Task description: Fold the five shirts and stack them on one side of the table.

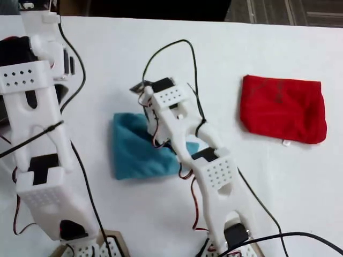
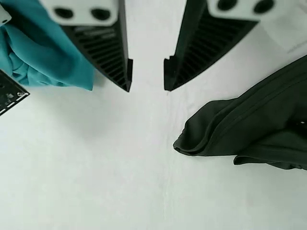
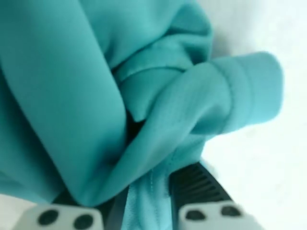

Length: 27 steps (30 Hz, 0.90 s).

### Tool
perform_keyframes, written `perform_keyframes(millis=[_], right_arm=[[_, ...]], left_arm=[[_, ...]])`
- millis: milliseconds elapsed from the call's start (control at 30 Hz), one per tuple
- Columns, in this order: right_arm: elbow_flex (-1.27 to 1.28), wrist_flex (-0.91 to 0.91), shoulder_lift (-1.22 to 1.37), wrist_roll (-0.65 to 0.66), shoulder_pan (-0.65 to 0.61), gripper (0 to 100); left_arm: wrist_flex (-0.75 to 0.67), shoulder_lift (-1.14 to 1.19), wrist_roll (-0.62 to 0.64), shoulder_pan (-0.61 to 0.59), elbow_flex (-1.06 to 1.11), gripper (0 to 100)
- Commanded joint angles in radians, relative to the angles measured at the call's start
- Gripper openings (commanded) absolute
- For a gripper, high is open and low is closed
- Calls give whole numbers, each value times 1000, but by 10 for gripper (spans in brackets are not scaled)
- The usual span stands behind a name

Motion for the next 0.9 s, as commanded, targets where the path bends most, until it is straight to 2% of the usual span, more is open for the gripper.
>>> perform_keyframes(millis=[0,200,267,367,567,700,867], right_arm=[[-12,19,7,11,-38,24],[-181,25,-77,12,5,24],[-175,27,-151,64,12,23],[-98,30,-269,157,12,23],[130,30,-519,184,30,23],[227,28,-693,227,104,23],[279,28,-800,315,274,23]], left_arm=[[14,-69,6,-6,-13,132],[14,-64,3,-6,-10,132],[14,-63,2,-6,-10,132],[12,-61,2,-17,-10,132],[11,-60,0,-54,-10,132],[11,-60,0,-58,-10,132],[11,-58,3,-58,-10,132]])
